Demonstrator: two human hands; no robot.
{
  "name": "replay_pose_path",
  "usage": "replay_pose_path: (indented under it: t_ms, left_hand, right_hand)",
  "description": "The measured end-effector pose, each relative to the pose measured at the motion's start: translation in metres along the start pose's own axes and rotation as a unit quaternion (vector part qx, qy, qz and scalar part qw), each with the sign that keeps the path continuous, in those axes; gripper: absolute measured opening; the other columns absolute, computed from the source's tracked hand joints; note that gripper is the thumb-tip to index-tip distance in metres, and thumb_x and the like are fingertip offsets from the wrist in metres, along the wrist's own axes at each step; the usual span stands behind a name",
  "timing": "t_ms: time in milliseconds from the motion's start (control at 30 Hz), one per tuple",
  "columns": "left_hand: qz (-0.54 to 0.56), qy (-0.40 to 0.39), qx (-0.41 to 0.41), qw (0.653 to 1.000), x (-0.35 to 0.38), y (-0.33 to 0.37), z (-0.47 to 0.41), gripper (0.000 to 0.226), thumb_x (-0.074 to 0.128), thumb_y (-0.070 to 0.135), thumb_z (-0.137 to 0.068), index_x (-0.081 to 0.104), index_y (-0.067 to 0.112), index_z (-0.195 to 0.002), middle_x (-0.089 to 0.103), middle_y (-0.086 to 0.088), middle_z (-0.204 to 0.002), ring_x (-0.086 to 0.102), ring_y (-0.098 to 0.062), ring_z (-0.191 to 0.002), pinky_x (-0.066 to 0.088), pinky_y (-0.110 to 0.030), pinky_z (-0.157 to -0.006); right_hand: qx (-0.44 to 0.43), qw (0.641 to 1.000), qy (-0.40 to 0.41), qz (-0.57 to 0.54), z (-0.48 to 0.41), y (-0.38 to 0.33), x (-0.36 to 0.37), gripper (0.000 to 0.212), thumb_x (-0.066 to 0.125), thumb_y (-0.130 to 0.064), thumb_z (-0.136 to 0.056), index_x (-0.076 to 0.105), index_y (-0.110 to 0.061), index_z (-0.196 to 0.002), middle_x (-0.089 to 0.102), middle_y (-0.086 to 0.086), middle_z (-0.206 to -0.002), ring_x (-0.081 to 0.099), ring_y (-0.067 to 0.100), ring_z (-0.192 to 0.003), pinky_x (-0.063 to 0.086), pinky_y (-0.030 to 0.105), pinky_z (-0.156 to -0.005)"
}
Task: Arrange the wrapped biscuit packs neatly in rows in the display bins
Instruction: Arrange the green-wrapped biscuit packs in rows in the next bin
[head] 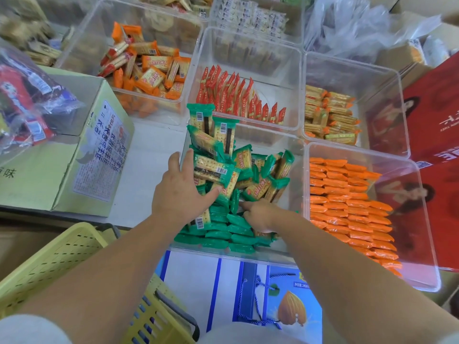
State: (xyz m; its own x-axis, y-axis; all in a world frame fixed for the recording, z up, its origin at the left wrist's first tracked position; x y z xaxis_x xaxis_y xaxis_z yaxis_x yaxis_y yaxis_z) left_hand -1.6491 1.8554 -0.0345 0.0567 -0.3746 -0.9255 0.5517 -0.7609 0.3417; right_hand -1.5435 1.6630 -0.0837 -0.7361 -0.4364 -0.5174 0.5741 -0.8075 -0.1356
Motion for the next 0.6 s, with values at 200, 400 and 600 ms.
replay_pose_path:
  t_ms: [200,400,600]
  left_hand:
    - [-0.005,-0.002,0.001,1.0,-0.002,0.002,0.001,0.108,0.05,0.084,-0.076,0.006,0.027,-0.156,0.014,-0.006,-0.161,0.045,-0.033,-0.133,0.05,-0.046,-0.095]
    - [-0.011,-0.008,0.001,1.0,-0.002,0.0,0.0,0.109,0.049,0.085,-0.076,0.005,0.027,-0.157,0.012,-0.007,-0.162,0.045,-0.033,-0.134,0.051,-0.045,-0.095]
    - [-0.013,-0.007,0.002,1.0,-0.001,0.001,0.0,0.109,0.049,0.085,-0.076,0.006,0.026,-0.157,0.012,-0.007,-0.161,0.046,-0.033,-0.133,0.051,-0.045,-0.093]
  right_hand:
    - [0.006,0.989,-0.031,0.147,0.01,-0.007,-0.015,0.036,0.038,-0.008,-0.1,0.059,-0.014,-0.129,0.05,0.012,-0.128,0.038,0.034,-0.118,0.038,0.053,-0.101]
    - [0.003,0.978,-0.004,0.21,0.027,-0.003,-0.024,0.032,0.055,0.002,-0.093,0.057,-0.01,-0.123,0.051,0.009,-0.125,0.038,0.029,-0.119,0.036,0.049,-0.104]
    - [-0.04,0.959,0.1,0.262,0.04,-0.003,-0.023,0.032,0.06,-0.016,-0.094,0.063,-0.024,-0.124,0.062,0.003,-0.121,0.048,0.027,-0.118,0.037,0.047,-0.104]
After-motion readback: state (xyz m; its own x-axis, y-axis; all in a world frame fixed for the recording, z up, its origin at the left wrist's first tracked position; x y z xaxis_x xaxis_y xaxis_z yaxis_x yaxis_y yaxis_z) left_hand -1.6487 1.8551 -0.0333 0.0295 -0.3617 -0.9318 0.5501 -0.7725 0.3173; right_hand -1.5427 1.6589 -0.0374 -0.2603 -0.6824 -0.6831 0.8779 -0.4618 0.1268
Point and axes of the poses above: each hand's wrist, its own z-axis away from the middle knuckle, its own x-axis out of the palm, y = z × x, the point moved 2 cm from there along -z, towards the middle knuckle
